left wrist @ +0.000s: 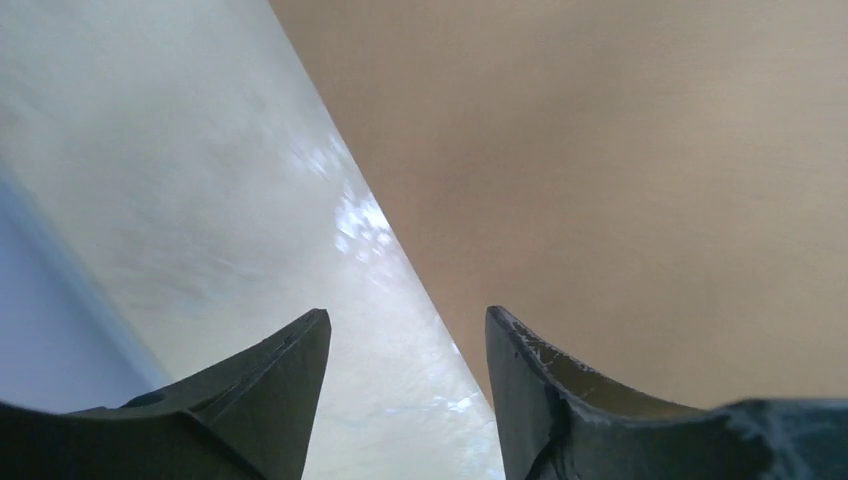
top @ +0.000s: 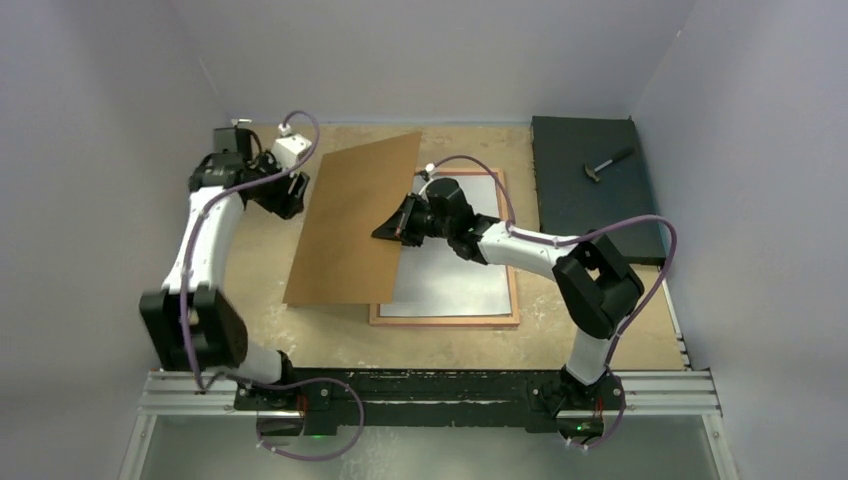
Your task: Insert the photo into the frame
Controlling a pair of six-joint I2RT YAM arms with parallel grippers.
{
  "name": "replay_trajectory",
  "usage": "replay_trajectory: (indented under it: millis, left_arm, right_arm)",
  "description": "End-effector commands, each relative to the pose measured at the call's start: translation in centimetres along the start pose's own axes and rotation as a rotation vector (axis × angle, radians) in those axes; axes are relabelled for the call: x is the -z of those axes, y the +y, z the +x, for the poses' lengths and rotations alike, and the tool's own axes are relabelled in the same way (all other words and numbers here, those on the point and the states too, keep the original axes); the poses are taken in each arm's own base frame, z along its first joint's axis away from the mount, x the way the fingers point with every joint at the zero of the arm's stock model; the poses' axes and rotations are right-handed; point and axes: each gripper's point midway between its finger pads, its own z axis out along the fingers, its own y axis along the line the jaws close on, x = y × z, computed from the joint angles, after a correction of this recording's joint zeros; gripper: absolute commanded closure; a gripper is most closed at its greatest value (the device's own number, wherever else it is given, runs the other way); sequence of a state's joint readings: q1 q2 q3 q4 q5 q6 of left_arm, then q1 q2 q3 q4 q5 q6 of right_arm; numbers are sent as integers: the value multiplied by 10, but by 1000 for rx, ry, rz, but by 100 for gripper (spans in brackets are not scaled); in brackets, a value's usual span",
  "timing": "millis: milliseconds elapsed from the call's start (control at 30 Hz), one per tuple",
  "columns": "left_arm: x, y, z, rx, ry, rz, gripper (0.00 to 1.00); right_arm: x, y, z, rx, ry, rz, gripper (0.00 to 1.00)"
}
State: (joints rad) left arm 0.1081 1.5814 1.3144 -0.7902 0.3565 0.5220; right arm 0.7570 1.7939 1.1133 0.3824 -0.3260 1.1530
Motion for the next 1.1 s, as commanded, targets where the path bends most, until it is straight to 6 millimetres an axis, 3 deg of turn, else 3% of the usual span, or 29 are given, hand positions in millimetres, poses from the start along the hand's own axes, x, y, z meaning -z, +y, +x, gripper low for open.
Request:
replay_trajectory:
  millis: [0,67,233,400,500,733,900,1067]
  left_arm:
    - [123,-63,-59,-412,-335,39,40]
    - [144,-83,-46,-559,-356,37,37]
    - [168,-108,-1,-826,-323,-24,35]
    - [179,-128,21,-1057,-349,-71,33]
    - [175,-136,32,-1158,-354,-69,31]
    - [178,-135,9,-1231,-513,-216,35]
    - [181,-126,-11,-1231,-603,-333,50]
    - [170,-117,-11,-1272,-561,-336,64]
  right_arm:
    - [27,96,-48,26,-152,-144,100]
    - [32,108,-55,-24,-168,-146,100]
    - [46,139,-68,-153,-202,-213,100]
    - [51,162,-67,-213,-156,-287,100]
    - [56,169,-65,-230,-147,-313,100]
    - [59,177,-61,-270,-119,-371,100]
    - [62,182,-52,-279,-77,-398,100]
    - [72,184,-41,-274,-44,-418,100]
